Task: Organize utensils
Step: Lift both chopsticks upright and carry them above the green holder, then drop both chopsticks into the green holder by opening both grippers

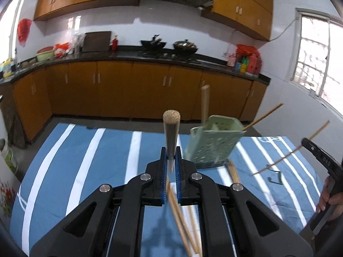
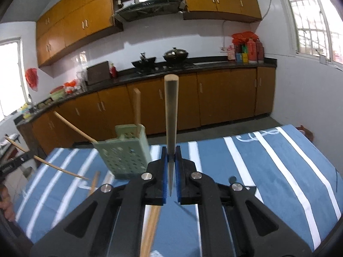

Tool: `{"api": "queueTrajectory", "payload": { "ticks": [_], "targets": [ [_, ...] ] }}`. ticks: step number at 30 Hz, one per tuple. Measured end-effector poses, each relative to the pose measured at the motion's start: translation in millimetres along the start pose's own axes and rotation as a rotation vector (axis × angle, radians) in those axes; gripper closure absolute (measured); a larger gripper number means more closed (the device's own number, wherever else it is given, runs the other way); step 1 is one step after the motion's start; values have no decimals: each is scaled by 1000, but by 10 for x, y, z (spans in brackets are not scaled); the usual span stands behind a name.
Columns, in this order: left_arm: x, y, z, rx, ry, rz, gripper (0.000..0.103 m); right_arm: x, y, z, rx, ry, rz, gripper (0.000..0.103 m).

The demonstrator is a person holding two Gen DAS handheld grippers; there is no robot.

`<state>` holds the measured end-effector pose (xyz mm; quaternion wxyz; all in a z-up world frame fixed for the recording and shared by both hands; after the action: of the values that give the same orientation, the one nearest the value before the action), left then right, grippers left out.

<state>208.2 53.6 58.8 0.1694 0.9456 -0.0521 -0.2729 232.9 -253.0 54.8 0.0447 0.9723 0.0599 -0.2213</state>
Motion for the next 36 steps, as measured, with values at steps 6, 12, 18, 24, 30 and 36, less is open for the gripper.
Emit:
{"api": "queueTrajectory", "payload": {
  "ticks": [6, 12, 18, 24, 30, 36],
  "targets": [
    [-186, 421, -220, 50, 32, 98, 96, -270, -120, -470, 20, 90, -116, 95],
    [-248, 836, -504, 109, 100, 137, 96, -377, -301, -903, -7, 180, -137, 95],
    [77, 1011, -670, 155, 76, 86, 96, -75, -405, -1165, -39, 178, -108, 96],
    [419, 980, -659, 150, -30, 69, 96, 428, -425, -1189, -30, 80, -115, 95],
    [577, 965, -584, 156, -76, 68, 96, 710, -413, -1081, -16, 21, -137, 95],
    [667, 957, -555, 131, -90, 66, 95, 786, -447, -1013, -30, -2, -131, 94]
  ]
}}
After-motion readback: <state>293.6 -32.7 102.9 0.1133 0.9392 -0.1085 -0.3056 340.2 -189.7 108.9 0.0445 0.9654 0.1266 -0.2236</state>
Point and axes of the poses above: each gripper's, at about its wrist camera, not at the fingertips, and x roughly the way its jaws point, y to its right, z to its underside, the point moved 6 cm from there along x, roughly the way its jaws point, and after that the axes turned 14 degrees about -x, right-handed, at the moved point
